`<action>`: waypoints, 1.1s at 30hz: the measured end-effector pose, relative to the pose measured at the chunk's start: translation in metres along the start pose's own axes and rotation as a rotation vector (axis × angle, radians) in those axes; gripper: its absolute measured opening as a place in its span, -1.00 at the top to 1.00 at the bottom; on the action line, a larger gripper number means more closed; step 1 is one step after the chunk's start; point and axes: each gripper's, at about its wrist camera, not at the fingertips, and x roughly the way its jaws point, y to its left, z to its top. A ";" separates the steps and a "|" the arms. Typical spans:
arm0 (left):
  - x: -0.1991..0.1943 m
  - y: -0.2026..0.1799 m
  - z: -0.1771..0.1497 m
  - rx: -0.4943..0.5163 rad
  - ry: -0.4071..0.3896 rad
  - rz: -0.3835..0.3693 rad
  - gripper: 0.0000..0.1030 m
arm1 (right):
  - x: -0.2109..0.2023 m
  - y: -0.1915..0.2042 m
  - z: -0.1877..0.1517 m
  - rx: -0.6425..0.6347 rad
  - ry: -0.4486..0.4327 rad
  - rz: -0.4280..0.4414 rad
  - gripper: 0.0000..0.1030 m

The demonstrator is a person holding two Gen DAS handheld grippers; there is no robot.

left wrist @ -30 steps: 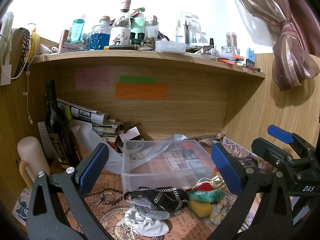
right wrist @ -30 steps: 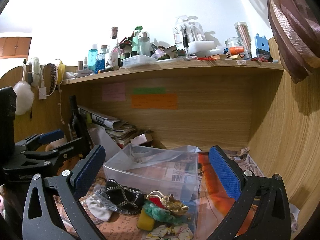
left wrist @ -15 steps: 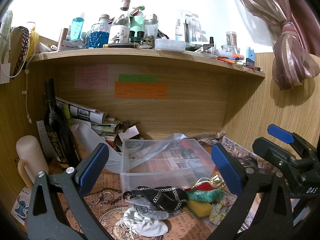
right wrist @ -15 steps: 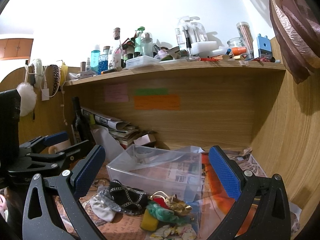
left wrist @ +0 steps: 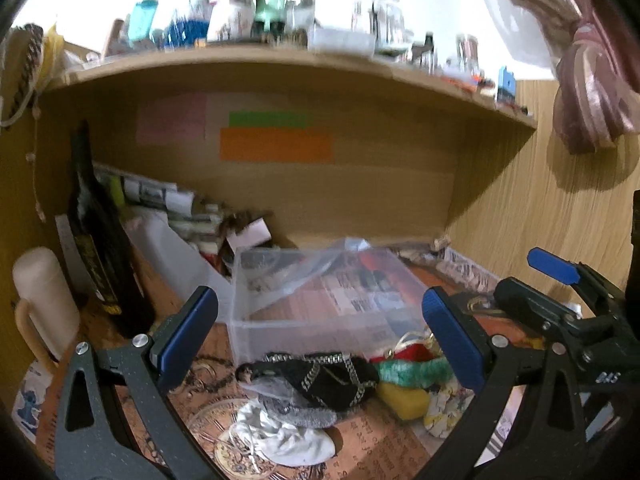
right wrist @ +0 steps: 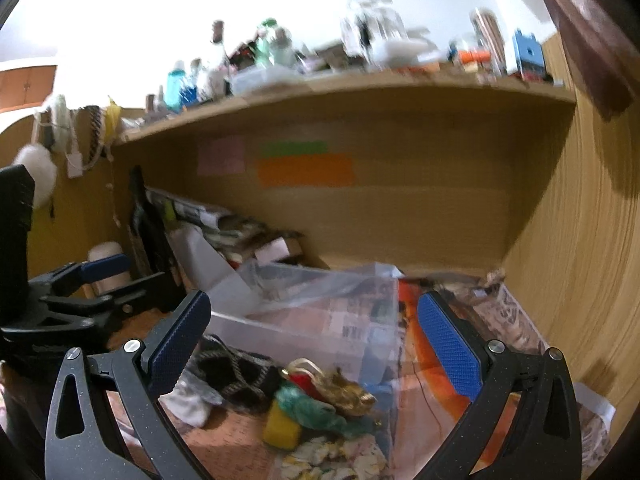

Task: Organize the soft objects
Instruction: 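Grasp the gold red-tagged ornament with the right tool while the left tool grasps the black chain pouch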

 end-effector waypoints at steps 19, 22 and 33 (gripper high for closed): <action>0.081 0.002 -0.052 0.010 0.306 -0.074 -0.90 | 0.059 -0.044 -0.047 0.065 0.289 0.066 -0.46; 0.094 0.000 -0.053 0.033 0.355 -0.075 -0.68 | 0.069 -0.040 -0.048 0.064 0.321 0.097 -0.35; 0.104 0.014 -0.055 0.040 0.409 -0.059 0.04 | 0.087 -0.040 -0.051 0.072 0.383 0.151 0.37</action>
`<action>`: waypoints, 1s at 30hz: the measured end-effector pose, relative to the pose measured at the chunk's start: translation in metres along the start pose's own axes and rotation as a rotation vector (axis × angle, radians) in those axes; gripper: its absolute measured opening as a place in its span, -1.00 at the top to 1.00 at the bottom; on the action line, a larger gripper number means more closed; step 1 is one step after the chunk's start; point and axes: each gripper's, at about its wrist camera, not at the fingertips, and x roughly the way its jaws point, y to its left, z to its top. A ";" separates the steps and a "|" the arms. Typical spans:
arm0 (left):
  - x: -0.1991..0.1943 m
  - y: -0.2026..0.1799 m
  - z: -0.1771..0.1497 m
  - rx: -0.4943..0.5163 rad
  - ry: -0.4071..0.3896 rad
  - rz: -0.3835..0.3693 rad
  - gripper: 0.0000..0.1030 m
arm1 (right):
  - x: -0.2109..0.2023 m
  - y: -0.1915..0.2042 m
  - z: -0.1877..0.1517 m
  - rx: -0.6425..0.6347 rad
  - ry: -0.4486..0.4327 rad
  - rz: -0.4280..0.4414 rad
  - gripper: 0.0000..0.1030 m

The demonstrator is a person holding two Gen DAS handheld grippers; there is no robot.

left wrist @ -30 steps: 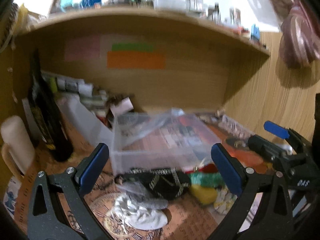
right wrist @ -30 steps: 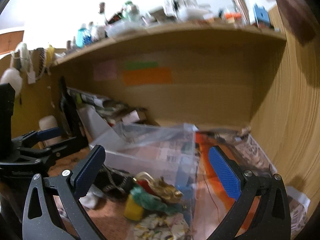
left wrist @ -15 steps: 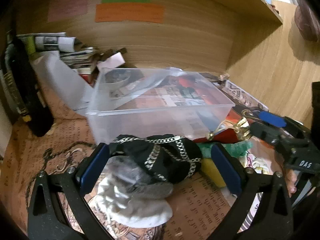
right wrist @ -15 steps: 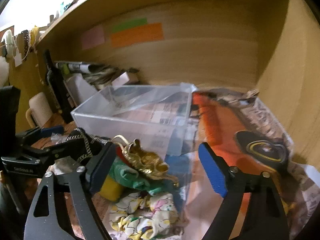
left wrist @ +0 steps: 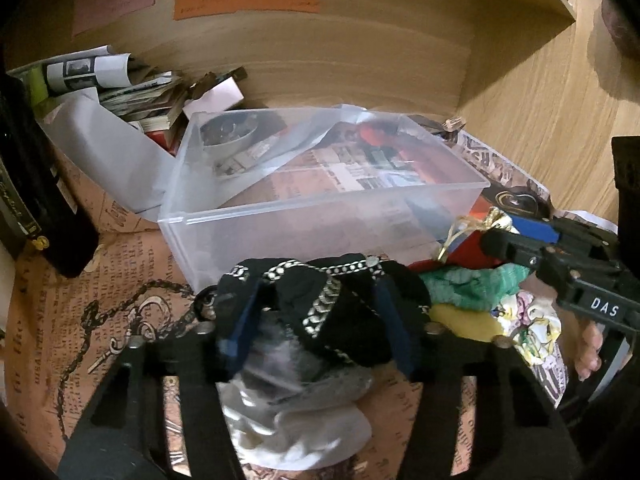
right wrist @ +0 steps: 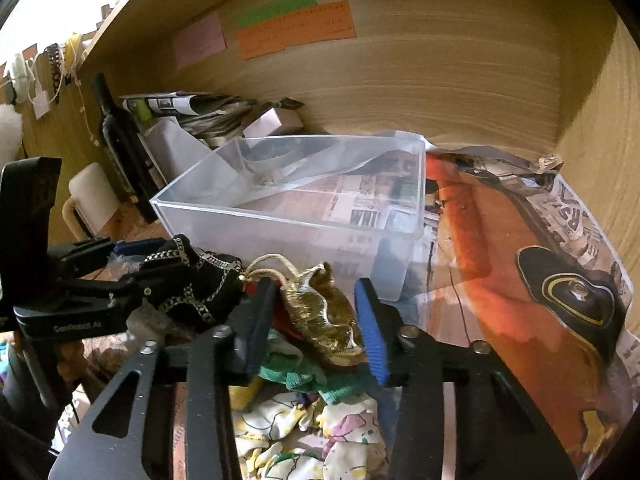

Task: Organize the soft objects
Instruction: 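Grasp the gold red-tagged ornament with the right tool while the left tool grasps the black chain pouch, then carry both items into the clear plastic box and open both tools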

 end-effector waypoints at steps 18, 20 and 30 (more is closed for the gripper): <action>-0.024 -0.004 0.011 0.007 -0.055 0.002 0.63 | -0.022 -0.003 0.007 0.006 -0.095 -0.007 0.74; -0.032 -0.005 0.013 0.002 -0.076 0.002 0.63 | -0.029 -0.002 0.010 0.000 -0.116 -0.005 0.75; -0.074 -0.005 0.036 -0.011 -0.217 -0.005 0.66 | -0.055 0.011 0.031 -0.040 -0.236 -0.011 0.75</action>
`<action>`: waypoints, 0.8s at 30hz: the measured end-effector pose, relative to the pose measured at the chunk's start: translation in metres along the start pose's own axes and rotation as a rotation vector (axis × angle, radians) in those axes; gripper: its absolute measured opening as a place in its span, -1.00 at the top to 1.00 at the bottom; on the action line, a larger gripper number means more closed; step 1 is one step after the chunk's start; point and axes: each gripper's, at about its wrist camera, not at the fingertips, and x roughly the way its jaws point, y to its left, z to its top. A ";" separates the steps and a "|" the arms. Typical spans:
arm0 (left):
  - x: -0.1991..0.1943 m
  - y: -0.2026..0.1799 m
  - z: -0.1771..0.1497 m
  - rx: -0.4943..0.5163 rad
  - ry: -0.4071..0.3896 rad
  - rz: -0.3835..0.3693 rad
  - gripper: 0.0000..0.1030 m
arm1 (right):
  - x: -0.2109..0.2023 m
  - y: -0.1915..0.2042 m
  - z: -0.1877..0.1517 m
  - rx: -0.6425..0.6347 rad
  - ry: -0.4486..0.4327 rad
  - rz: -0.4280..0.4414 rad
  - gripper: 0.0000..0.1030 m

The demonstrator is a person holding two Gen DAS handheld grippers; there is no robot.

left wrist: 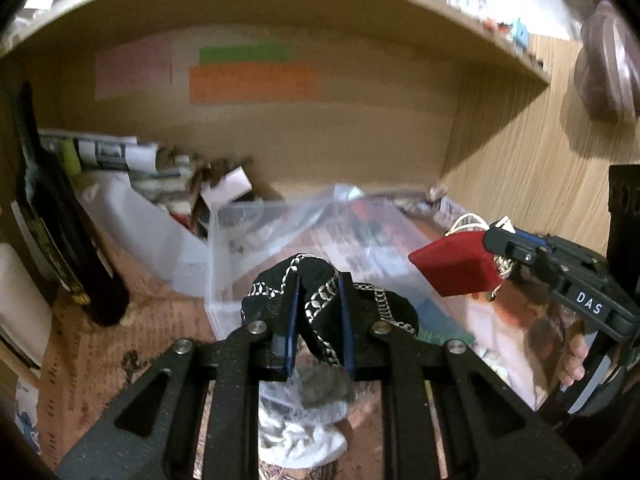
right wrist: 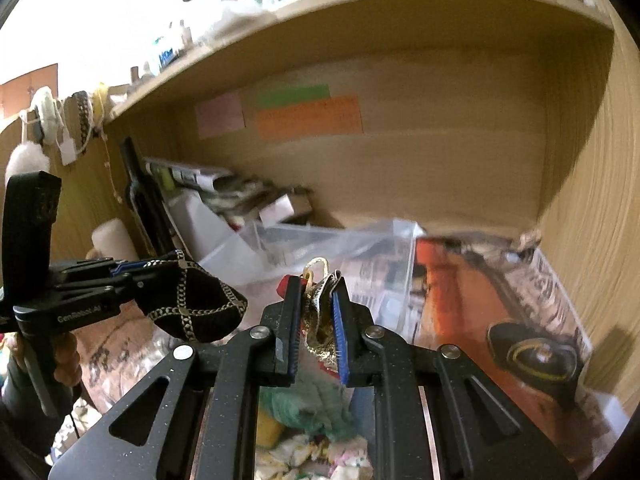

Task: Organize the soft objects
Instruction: 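Carry both items into the clear plastic box and open both tools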

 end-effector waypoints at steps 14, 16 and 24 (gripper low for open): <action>0.016 0.014 0.047 -0.015 -0.104 0.086 0.66 | 0.034 0.005 0.039 -0.052 -0.033 -0.040 0.75; 0.029 0.018 0.050 -0.018 -0.080 0.090 0.66 | 0.046 0.005 0.042 -0.063 -0.011 -0.052 0.75; 0.094 0.027 0.055 -0.011 0.061 0.093 0.66 | 0.093 -0.003 0.043 -0.094 0.093 -0.087 0.75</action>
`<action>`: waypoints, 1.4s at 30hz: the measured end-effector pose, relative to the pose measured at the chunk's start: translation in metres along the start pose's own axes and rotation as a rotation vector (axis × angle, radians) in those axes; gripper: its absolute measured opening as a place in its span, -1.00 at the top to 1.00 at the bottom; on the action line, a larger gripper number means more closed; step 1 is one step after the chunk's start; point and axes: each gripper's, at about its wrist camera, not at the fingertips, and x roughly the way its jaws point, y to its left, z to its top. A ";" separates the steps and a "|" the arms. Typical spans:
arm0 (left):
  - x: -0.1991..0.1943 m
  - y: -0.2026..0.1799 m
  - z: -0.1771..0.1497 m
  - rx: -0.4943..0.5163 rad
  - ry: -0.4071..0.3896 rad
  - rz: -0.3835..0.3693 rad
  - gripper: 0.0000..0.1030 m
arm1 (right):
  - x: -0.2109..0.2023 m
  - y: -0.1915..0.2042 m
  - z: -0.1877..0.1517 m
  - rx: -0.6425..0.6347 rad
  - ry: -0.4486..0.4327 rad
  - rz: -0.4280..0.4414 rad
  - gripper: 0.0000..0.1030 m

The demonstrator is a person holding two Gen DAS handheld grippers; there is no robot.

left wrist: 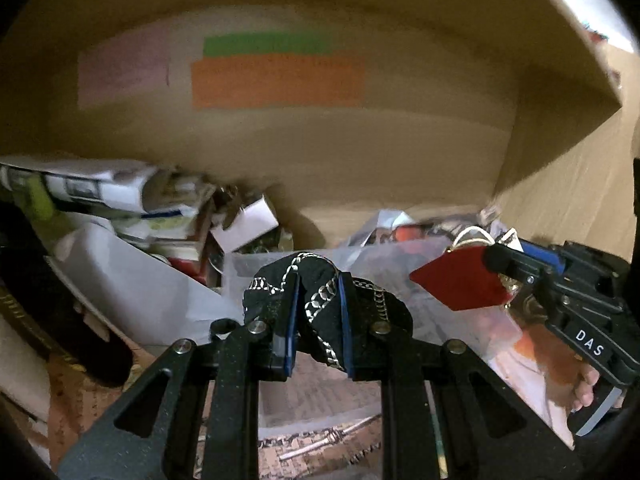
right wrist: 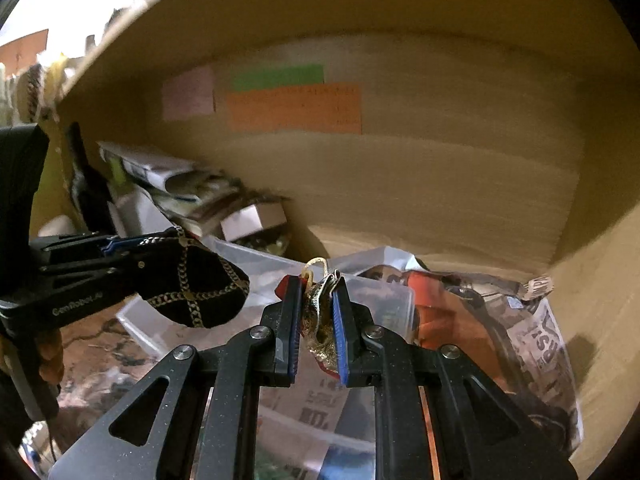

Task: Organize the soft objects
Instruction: 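Carry both items into the clear plastic box and open both tools, then grasp the green knitted cloth with the right tool while the left tool grasps the clear bag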

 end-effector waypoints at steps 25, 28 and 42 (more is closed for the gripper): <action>0.023 0.014 -0.031 0.022 0.204 -0.052 0.07 | 0.041 0.014 -0.025 -0.122 0.227 -0.001 0.04; 0.000 0.012 -0.030 0.020 0.154 -0.046 -0.13 | 0.026 0.016 -0.020 -0.115 0.191 0.001 0.02; -0.075 0.004 -0.049 0.026 0.009 -0.006 -0.89 | -0.050 0.027 -0.030 -0.068 0.038 0.041 -0.51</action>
